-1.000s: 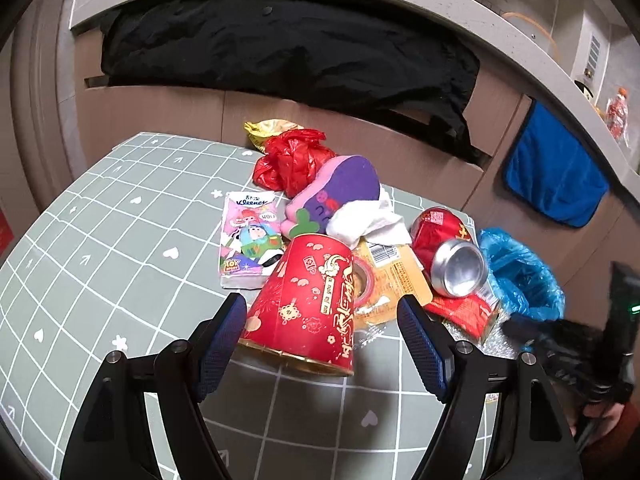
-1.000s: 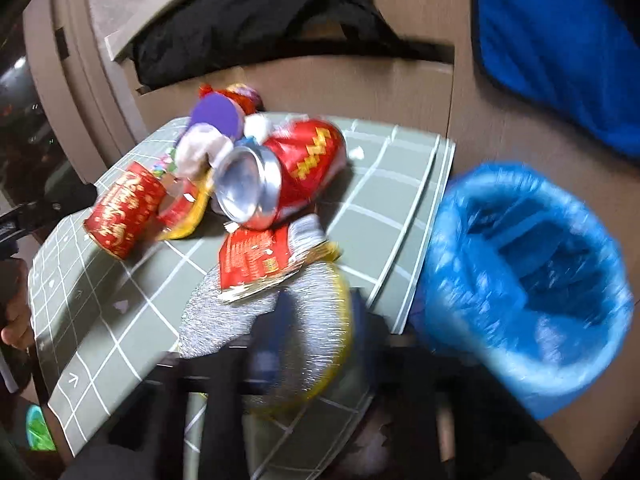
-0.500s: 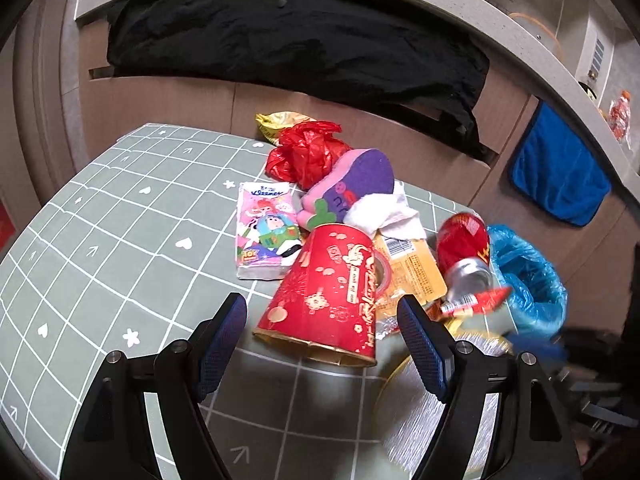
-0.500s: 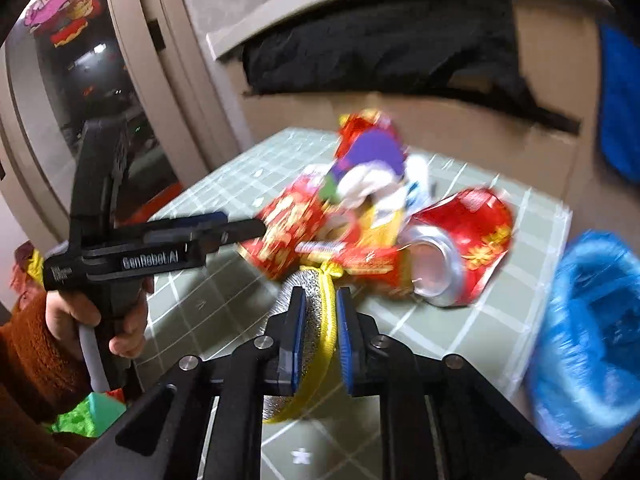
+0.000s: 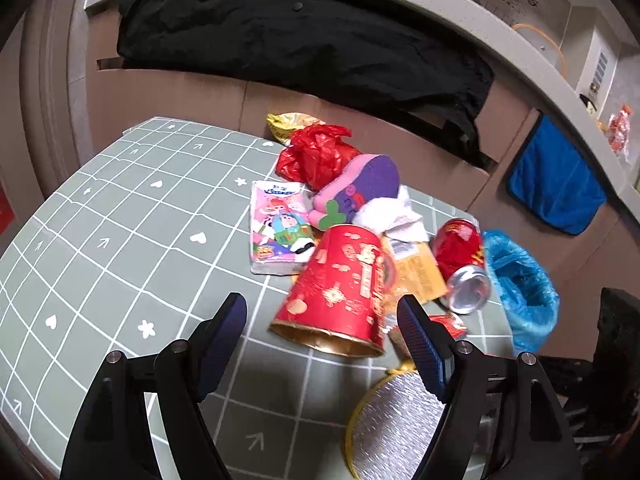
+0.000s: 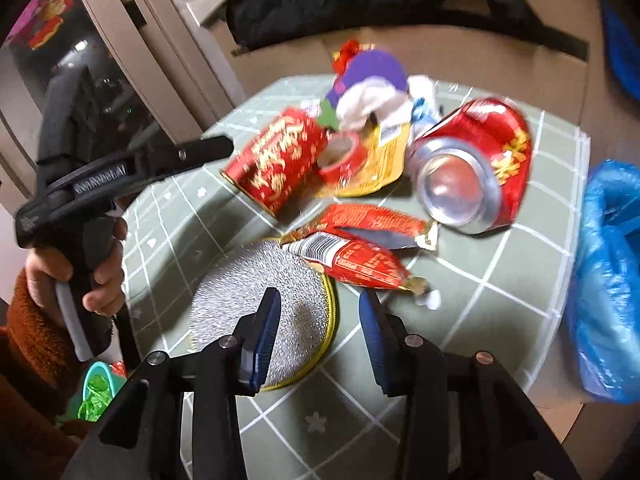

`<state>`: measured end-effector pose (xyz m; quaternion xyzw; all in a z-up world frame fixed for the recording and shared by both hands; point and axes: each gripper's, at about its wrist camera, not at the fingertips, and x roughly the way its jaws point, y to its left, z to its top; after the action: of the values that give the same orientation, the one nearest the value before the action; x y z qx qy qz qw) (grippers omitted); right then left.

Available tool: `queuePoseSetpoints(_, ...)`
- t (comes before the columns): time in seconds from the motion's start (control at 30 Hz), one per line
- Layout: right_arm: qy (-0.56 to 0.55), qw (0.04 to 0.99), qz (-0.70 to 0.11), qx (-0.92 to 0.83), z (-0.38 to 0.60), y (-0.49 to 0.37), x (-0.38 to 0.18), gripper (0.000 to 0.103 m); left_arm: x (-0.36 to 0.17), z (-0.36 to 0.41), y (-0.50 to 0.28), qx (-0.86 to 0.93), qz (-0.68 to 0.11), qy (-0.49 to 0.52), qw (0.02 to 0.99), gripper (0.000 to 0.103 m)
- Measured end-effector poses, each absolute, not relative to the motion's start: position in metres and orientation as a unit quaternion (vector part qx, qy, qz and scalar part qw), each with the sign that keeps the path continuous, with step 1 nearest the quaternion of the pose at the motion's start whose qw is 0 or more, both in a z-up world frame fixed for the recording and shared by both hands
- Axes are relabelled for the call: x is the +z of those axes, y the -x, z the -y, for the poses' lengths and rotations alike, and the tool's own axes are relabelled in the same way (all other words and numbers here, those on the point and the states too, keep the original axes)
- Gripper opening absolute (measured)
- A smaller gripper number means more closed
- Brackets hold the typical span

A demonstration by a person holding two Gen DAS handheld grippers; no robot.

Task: Collect trash
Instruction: 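Close the left tool on the red paper cup while the right tool grasps a red wrapper strip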

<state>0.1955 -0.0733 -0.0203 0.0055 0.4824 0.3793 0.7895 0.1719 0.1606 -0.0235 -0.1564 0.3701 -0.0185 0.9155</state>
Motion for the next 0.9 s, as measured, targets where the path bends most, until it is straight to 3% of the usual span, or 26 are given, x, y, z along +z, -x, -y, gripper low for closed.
queuePoseSetpoints(0.07, -0.013, 0.801, -0.469, 0.371, 0.084, -0.193, -0.013, 0.040, -0.023, -0.157, -0.167, -0.033, -0.375, 0.153, 0.914, 0.078)
queuePoseSetpoints(0.17, -0.021, 0.831, -0.450, 0.326, 0.103, -0.197, -0.011, 0.050, -0.027, -0.154, -0.160, -0.033, -0.381, 0.146, 0.912, 0.078)
queuePoseSetpoints(0.37, -0.058, 0.824, -0.475, 0.303, 0.086, -0.238, -0.038, 0.051, -0.032, -0.162, -0.150, -0.020, -0.386, 0.179, 0.905, 0.077)
queuePoseSetpoints(0.47, -0.035, 0.818, -0.494, 0.293, 0.060, -0.253, -0.050, 0.051, -0.025, -0.168, -0.140, -0.005, -0.372, 0.175, 0.912, 0.077)
queuePoseSetpoints(0.57, 0.024, 0.822, -0.488, 0.292, 0.036, -0.250, -0.051, 0.059, -0.023, -0.174, -0.139, 0.007, -0.364, 0.173, 0.915, 0.077)
queuePoseSetpoints(0.6, 0.049, 0.824, -0.486, 0.288, 0.029, -0.247, -0.051, 0.057, -0.023, -0.175, -0.142, 0.008, -0.365, 0.176, 0.914, 0.077)
queuePoseSetpoints(0.7, 0.083, 0.823, -0.479, 0.294, 0.022, -0.237, -0.048, 0.008, -0.024, -0.173, -0.148, 0.002, -0.367, 0.180, 0.912, 0.077)
queuePoseSetpoints(0.9, 0.058, 0.837, -0.445, 0.314, 0.045, -0.227, -0.016, 0.004, -0.027, -0.156, -0.151, -0.026, -0.376, 0.185, 0.907, 0.077)
